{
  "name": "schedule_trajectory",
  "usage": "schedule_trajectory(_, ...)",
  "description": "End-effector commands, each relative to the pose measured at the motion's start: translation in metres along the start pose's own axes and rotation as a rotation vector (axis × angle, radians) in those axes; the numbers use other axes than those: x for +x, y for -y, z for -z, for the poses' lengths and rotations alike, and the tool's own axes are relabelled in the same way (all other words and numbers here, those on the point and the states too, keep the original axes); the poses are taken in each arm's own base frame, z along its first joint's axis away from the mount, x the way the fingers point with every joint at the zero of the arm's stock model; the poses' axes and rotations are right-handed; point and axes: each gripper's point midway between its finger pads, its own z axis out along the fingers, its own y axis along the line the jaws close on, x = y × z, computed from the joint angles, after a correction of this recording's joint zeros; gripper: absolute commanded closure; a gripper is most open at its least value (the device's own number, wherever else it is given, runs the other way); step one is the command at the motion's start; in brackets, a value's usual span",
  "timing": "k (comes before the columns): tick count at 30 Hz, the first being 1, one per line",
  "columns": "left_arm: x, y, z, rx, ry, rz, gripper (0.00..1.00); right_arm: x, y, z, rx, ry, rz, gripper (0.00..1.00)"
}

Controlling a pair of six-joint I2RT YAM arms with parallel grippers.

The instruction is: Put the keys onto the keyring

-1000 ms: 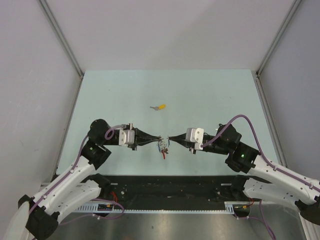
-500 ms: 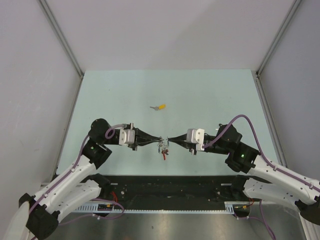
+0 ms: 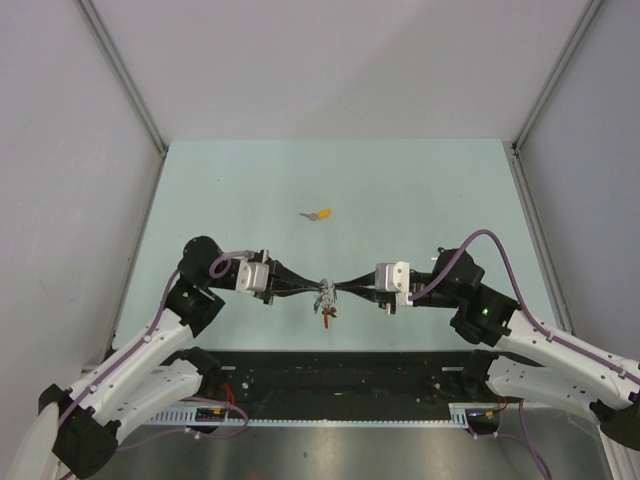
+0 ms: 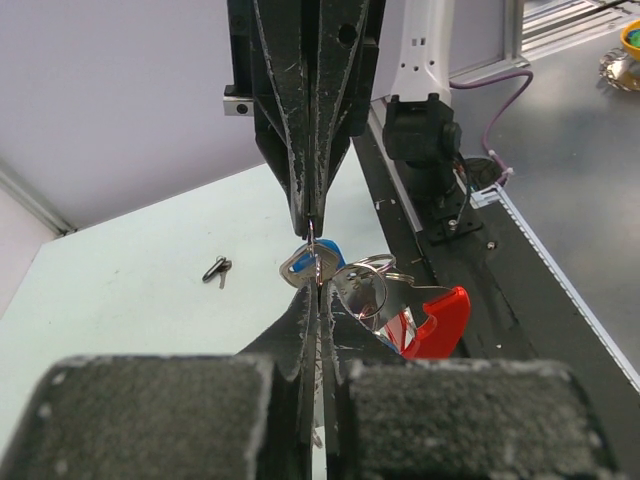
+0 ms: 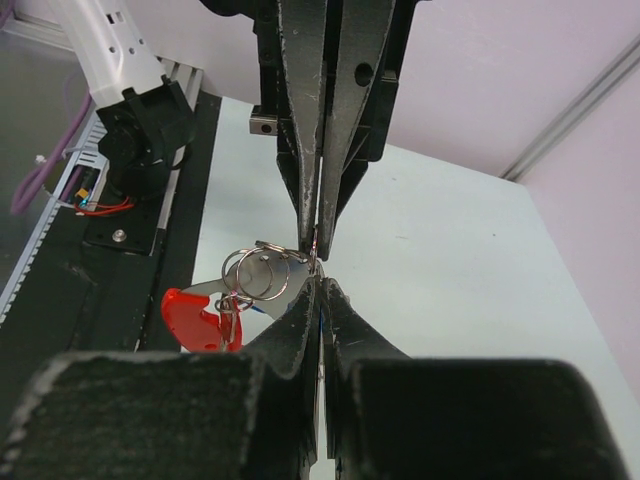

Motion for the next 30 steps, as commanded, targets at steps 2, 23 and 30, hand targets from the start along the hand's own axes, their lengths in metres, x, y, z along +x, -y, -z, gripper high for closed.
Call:
schedule_trajectory(2, -0.012, 0.005, 0.001, 0.065, 0.032, -0.057, 1.0, -0.008, -0.007, 0.003, -0.047, 0.026, 0.014, 1.0)
schedule_trajectory(23, -0.013, 0.004, 0.003, 0.071, 0.036, -0.04, 1.0, -0.009, -0.005, 0.0, -0.042, 0.033, 0.005, 1.0)
schedule_trajectory(30, -0.012, 0.004, 0.003, 0.073, 0.036, -0.034, 1.0, -0.012, -0.006, -0.002, -0.043, 0.044, 0.006, 1.0)
